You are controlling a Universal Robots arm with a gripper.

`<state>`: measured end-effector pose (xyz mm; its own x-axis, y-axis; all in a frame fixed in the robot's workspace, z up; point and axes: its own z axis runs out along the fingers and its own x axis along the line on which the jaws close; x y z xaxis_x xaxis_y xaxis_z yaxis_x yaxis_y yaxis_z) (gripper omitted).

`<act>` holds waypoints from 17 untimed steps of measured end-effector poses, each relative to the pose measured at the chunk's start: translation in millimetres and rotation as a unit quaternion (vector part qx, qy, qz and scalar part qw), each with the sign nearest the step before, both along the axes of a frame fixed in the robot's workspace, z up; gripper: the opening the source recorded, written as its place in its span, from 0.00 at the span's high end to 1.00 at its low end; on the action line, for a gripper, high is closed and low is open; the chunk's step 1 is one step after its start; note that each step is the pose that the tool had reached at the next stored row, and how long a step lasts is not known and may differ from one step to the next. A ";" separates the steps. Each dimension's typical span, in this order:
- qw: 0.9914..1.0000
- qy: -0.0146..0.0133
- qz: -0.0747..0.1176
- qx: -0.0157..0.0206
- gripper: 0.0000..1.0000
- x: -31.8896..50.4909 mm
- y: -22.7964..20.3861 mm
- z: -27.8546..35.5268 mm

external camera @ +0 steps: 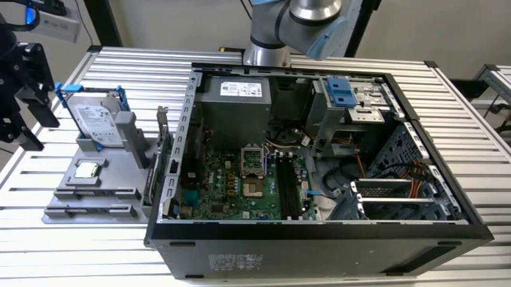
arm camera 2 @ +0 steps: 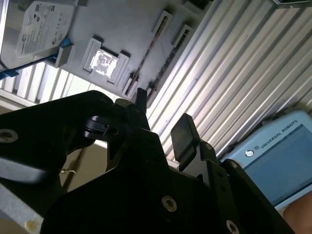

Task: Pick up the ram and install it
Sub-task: 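Pick up the ram and move it above insertion slot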

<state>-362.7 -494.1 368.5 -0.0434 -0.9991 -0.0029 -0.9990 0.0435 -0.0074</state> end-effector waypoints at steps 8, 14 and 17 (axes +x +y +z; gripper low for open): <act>1.000 0.000 0.000 0.000 0.00 0.0 0.0 -3.9; 1.000 0.000 0.000 0.000 0.00 0.0 0.0 -6.8; 1.000 0.000 0.000 0.000 0.00 0.0 0.0 -8.2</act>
<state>-362.7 -494.0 360.3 -0.0434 -0.9991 -0.0029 -0.9990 0.0435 -0.0074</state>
